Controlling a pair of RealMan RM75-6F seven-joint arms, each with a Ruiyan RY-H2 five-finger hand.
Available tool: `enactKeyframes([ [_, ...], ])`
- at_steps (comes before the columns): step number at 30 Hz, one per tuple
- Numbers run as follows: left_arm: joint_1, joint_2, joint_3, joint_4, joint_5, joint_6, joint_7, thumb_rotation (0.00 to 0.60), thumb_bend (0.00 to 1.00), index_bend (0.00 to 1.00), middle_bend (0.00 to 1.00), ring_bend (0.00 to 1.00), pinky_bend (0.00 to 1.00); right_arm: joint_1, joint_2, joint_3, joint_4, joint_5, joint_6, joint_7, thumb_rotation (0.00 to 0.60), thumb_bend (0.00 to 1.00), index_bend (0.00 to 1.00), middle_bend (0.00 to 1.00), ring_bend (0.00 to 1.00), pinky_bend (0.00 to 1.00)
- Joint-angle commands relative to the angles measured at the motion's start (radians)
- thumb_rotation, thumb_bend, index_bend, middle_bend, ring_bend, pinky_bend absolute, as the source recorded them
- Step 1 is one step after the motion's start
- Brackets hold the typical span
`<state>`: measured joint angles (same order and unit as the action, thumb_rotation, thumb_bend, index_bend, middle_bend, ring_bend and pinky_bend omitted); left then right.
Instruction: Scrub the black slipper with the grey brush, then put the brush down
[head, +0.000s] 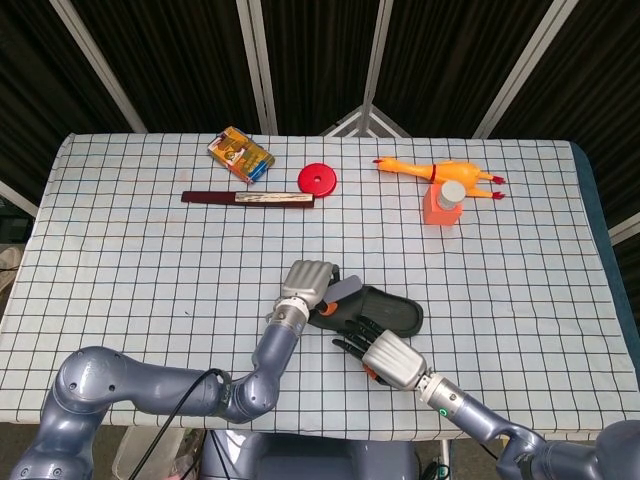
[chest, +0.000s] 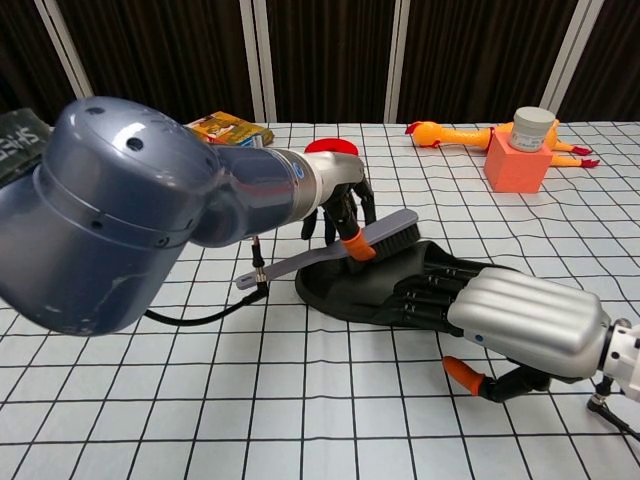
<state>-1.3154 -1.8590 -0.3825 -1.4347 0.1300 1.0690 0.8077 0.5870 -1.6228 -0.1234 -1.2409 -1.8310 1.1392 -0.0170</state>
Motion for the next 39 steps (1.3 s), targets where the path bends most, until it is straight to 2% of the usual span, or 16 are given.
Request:
enactKeyframes([
  [1,-0.004,0.017,0.018,-0.028,-0.019,0.046,0.057,0.6,0.56,0.59,0.71,0.65,0.69,0.001,0.001,0.002,-0.003,0.004,0.001,-0.003,0.6,0.7,0.13,0.14,0.08,0.12],
  [6,-0.008,0.072,-0.011,-0.1,-0.148,0.073,0.145,0.6,0.56,0.59,0.71,0.65,0.69,0.001,0.0,0.0,-0.007,0.009,-0.002,-0.018,0.6,0.7,0.13,0.14,0.08,0.12],
  [13,-0.018,0.071,-0.02,-0.089,-0.189,0.087,0.189,0.6,0.56,0.59,0.71,0.65,0.69,0.002,-0.005,-0.002,-0.01,0.011,0.001,-0.022,0.6,0.7,0.13,0.14,0.08,0.12],
  [16,-0.016,0.061,-0.027,-0.077,-0.172,0.075,0.177,0.6,0.56,0.59,0.71,0.65,0.69,0.002,-0.004,-0.003,-0.011,0.013,0.0,-0.024,0.6,0.7,0.13,0.14,0.08,0.12],
  [21,-0.005,0.026,-0.028,-0.041,-0.045,0.046,0.1,0.6,0.55,0.59,0.7,0.64,0.69,0.003,0.001,-0.009,-0.01,0.023,-0.01,-0.012,0.6,0.7,0.13,0.14,0.08,0.12],
  [24,-0.006,0.012,-0.027,-0.021,-0.015,0.041,0.085,0.6,0.55,0.59,0.7,0.64,0.69,0.003,0.007,-0.013,-0.011,0.021,-0.01,-0.011,0.6,0.7,0.13,0.14,0.08,0.11],
  [29,-0.002,-0.011,-0.035,0.0,0.012,0.026,0.056,0.6,0.55,0.59,0.7,0.64,0.69,0.003,0.017,-0.013,-0.021,0.023,-0.006,-0.02,0.6,0.7,0.13,0.14,0.08,0.1],
  [39,-0.019,0.003,-0.008,-0.031,-0.04,0.077,0.165,0.6,0.55,0.58,0.7,0.64,0.69,-0.003,0.022,-0.016,-0.033,0.027,-0.001,-0.031,0.6,0.7,0.13,0.14,0.08,0.1],
])
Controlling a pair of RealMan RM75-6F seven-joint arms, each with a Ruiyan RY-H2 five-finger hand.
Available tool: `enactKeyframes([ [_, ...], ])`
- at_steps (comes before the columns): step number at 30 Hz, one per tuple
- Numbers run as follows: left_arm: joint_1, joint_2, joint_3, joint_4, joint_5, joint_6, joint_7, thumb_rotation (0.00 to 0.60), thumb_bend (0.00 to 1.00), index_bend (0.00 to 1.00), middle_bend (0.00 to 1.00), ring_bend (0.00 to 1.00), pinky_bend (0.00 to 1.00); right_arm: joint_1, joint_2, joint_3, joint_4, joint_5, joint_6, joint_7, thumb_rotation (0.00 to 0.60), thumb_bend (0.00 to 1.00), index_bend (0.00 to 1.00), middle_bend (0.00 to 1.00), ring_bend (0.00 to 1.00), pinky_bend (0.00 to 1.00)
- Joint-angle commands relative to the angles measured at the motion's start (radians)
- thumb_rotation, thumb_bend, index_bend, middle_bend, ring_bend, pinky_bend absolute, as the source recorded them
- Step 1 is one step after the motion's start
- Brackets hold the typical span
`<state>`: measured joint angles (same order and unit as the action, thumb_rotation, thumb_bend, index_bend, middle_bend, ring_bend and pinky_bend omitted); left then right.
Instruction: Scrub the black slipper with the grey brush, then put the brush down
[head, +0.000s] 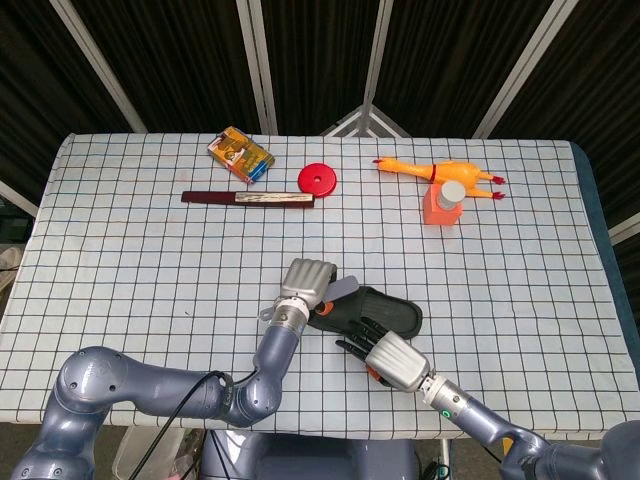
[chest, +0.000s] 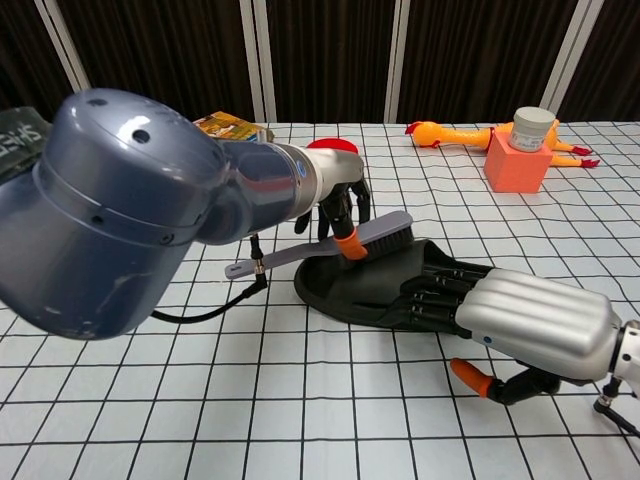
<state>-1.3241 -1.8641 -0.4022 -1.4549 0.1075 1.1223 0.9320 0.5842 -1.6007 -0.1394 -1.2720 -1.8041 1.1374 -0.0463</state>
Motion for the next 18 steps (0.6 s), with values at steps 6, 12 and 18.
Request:
enactKeyframes([
  [6,-0.014,0.056,-0.004,-0.09,-0.131,0.069,0.136,0.6,0.54,0.59,0.71,0.64,0.69,0.0,-0.001,0.002,-0.013,0.004,-0.004,-0.012,0.6,0.7,0.13,0.14,0.08,0.1],
  [12,-0.023,0.091,-0.011,-0.129,-0.22,0.125,0.217,0.6,0.54,0.59,0.7,0.64,0.69,-0.003,0.0,0.003,-0.022,0.004,0.001,-0.02,0.6,0.7,0.13,0.14,0.08,0.09],
  [18,0.031,0.137,-0.035,-0.209,-0.122,0.087,0.116,0.6,0.54,0.59,0.7,0.64,0.69,-0.018,0.012,0.021,-0.039,0.012,0.037,-0.048,0.6,0.7,0.12,0.14,0.08,0.05],
])
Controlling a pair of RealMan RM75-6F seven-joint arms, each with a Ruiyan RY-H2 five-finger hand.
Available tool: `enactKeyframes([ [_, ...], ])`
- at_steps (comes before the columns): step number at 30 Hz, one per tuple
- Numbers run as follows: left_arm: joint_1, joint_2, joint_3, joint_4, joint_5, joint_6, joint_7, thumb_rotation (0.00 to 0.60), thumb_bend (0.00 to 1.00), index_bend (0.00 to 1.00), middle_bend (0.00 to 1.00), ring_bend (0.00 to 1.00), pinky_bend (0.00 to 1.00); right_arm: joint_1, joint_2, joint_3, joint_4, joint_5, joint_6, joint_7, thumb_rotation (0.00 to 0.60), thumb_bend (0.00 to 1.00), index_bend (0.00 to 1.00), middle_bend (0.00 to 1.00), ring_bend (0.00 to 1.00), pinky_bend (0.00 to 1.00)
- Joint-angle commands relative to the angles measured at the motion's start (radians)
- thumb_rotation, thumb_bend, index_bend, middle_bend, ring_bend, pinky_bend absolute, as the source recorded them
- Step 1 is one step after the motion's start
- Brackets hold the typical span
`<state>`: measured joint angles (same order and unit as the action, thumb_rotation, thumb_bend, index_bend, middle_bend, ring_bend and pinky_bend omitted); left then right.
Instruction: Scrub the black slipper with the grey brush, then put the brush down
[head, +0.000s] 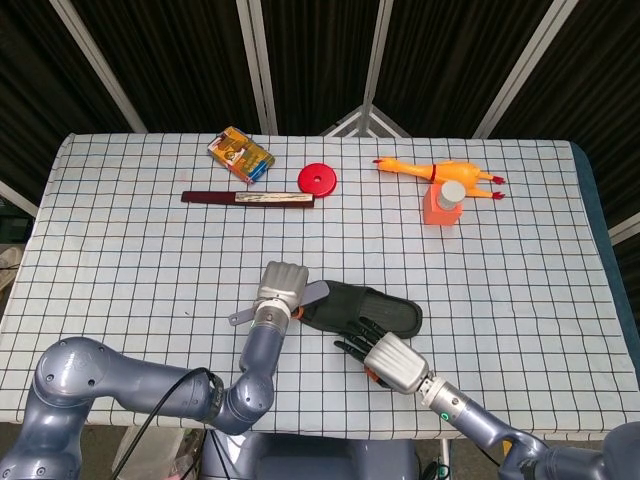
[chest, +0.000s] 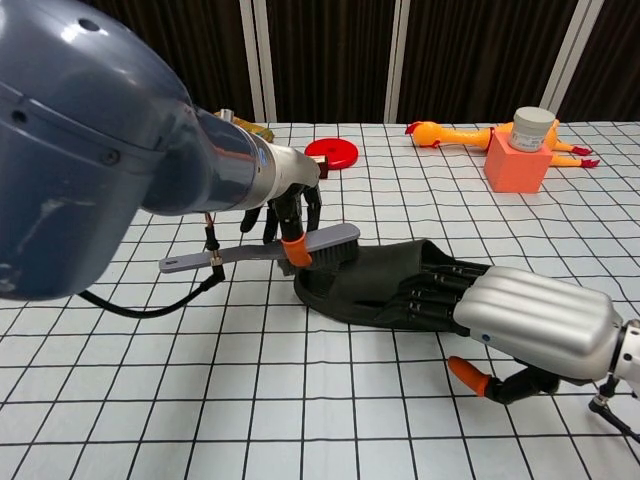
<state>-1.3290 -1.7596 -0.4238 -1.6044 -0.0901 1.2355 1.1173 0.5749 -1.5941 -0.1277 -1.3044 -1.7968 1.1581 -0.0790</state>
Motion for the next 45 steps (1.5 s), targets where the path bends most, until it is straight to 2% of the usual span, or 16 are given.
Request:
enactKeyframes([
  [1,0.054,0.045,-0.017,-0.09,0.102,-0.035,-0.102,0.6,0.54,0.59,0.71,0.64,0.69,-0.018,0.007,0.017,-0.006,0.012,0.032,-0.03,0.6,0.7,0.12,0.14,0.07,0.02],
  [5,0.095,0.11,0.004,-0.203,0.148,-0.045,-0.134,0.6,0.53,0.59,0.71,0.64,0.69,-0.053,0.013,0.04,-0.011,0.04,0.072,-0.101,0.6,0.7,0.04,0.11,0.02,0.0],
  [7,0.114,0.154,0.032,-0.267,0.174,-0.037,-0.135,0.6,0.53,0.59,0.71,0.64,0.69,-0.07,0.034,0.053,-0.034,0.053,0.1,-0.126,0.6,0.7,0.01,0.09,0.0,0.0],
  [12,0.159,0.233,0.096,-0.374,0.231,-0.012,-0.154,0.6,0.52,0.58,0.7,0.64,0.69,-0.129,0.107,0.08,-0.115,0.09,0.193,-0.143,0.6,0.7,0.0,0.07,0.0,0.0],
  [15,0.196,0.304,0.18,-0.472,0.307,0.009,-0.141,0.6,0.52,0.58,0.7,0.64,0.69,-0.205,0.176,0.08,-0.131,0.115,0.295,-0.138,0.6,0.7,0.0,0.05,0.0,0.0],
  [17,0.213,0.336,0.219,-0.502,0.348,0.006,-0.141,0.6,0.52,0.58,0.7,0.64,0.69,-0.233,0.204,0.073,-0.14,0.124,0.322,-0.133,0.6,0.7,0.0,0.05,0.0,0.0],
  [19,0.244,0.372,0.284,-0.516,0.423,-0.007,-0.149,0.6,0.51,0.58,0.7,0.64,0.69,-0.286,0.243,0.063,-0.147,0.141,0.377,-0.114,0.6,0.7,0.0,0.05,0.0,0.0],
  [20,0.263,0.385,0.322,-0.507,0.473,-0.018,-0.158,0.6,0.51,0.58,0.7,0.64,0.69,-0.314,0.261,0.053,-0.148,0.145,0.406,-0.09,0.6,0.7,0.0,0.05,0.0,0.0],
  [21,0.274,0.39,0.34,-0.5,0.504,-0.026,-0.168,0.6,0.51,0.58,0.7,0.64,0.69,-0.324,0.268,0.048,-0.148,0.144,0.416,-0.078,0.6,0.7,0.0,0.05,0.0,0.0],
  [25,0.334,0.4,0.454,-0.393,0.653,-0.097,-0.223,0.6,0.51,0.58,0.69,0.63,0.68,-0.405,0.296,0.036,-0.14,0.158,0.5,-0.002,0.6,0.7,0.0,0.05,0.0,0.0],
  [29,0.367,0.391,0.52,-0.27,0.797,-0.169,-0.272,0.6,0.51,0.58,0.68,0.62,0.67,-0.446,0.301,0.039,-0.132,0.16,0.532,0.022,0.6,0.7,0.0,0.05,0.0,0.0],
  [39,0.444,0.32,0.569,-0.022,1.121,-0.297,-0.511,0.6,0.47,0.53,0.61,0.54,0.57,-0.463,0.297,0.07,-0.132,0.172,0.505,0.023,0.6,0.7,0.0,0.05,0.0,0.0],
  [42,0.459,0.308,0.575,0.015,1.186,-0.3,-0.547,0.6,0.4,0.47,0.55,0.49,0.5,-0.464,0.296,0.076,-0.129,0.173,0.493,0.024,0.6,0.7,0.0,0.05,0.0,0.0],
  [45,0.475,0.302,0.573,0.035,1.229,-0.289,-0.562,0.6,0.25,0.36,0.46,0.39,0.45,-0.465,0.297,0.081,-0.128,0.175,0.479,0.026,0.6,0.7,0.0,0.05,0.0,0.0],
])
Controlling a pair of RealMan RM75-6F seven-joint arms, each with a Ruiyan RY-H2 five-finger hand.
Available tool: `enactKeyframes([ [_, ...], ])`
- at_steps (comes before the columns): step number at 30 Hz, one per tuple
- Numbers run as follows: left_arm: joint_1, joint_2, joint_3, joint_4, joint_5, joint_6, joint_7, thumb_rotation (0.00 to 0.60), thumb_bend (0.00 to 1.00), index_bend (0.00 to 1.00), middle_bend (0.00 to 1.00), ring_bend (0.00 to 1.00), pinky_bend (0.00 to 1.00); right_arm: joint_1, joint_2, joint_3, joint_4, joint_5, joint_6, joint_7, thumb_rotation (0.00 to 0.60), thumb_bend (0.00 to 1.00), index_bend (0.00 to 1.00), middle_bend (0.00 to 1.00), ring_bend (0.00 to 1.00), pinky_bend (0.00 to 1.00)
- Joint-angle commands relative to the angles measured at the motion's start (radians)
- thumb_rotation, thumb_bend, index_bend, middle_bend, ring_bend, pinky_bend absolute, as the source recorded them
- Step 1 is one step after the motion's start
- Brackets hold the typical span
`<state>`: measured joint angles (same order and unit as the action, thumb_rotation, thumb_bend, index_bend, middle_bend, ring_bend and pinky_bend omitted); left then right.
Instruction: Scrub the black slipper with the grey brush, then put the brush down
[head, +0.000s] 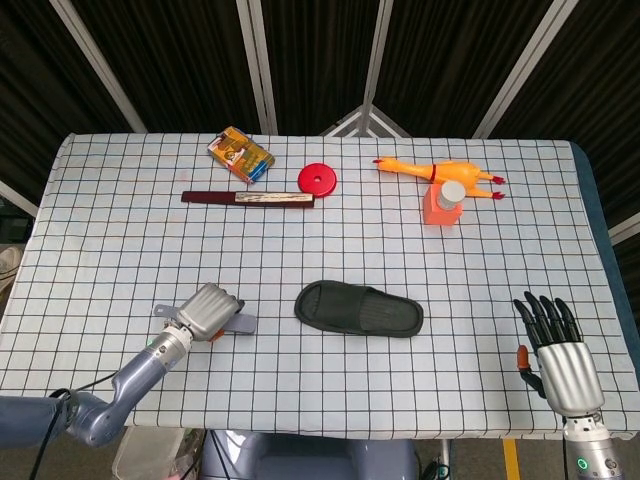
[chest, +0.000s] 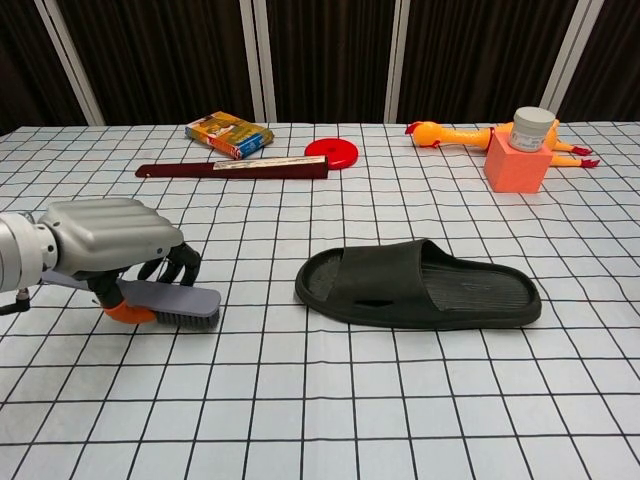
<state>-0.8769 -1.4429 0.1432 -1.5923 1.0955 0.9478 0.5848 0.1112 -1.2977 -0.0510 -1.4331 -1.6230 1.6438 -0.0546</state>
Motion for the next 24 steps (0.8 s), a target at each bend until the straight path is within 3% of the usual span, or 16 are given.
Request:
enactKeyframes([
  [1,0.027,-0.015,0.003,0.024,0.052,-0.002,-0.04,0.6,0.21,0.32,0.42,0.36,0.44,-0.002,0.001,0.006,0.0,0.002,-0.008,0.002,0.6,0.7,0.0,0.05,0.0,0.0],
  [5,0.031,0.006,-0.007,0.007,0.047,-0.024,-0.058,0.6,0.12,0.14,0.29,0.23,0.4,-0.004,0.002,0.011,-0.001,0.003,-0.02,0.002,0.6,0.7,0.0,0.05,0.0,0.0],
  [7,0.028,0.017,-0.017,-0.007,0.036,-0.031,-0.05,0.6,0.1,0.09,0.25,0.2,0.38,-0.004,0.003,0.009,0.0,0.001,-0.03,0.0,0.6,0.7,0.0,0.05,0.0,0.0],
  [14,0.043,0.041,-0.043,-0.042,0.058,-0.005,-0.063,0.6,0.09,0.06,0.22,0.18,0.34,-0.003,0.005,0.014,-0.007,0.002,-0.052,-0.008,0.6,0.7,0.0,0.05,0.0,0.0],
  [19,0.068,0.104,-0.069,-0.124,0.122,0.025,-0.179,0.6,0.09,0.04,0.2,0.17,0.31,-0.008,0.013,0.021,-0.012,0.004,-0.054,-0.005,0.6,0.7,0.0,0.05,0.0,0.0],
  [24,0.152,0.261,-0.01,-0.227,0.297,0.118,-0.352,0.6,0.07,0.01,0.14,0.12,0.28,-0.025,0.057,0.035,-0.045,0.014,-0.03,0.014,0.6,0.7,0.0,0.04,0.0,0.0],
])
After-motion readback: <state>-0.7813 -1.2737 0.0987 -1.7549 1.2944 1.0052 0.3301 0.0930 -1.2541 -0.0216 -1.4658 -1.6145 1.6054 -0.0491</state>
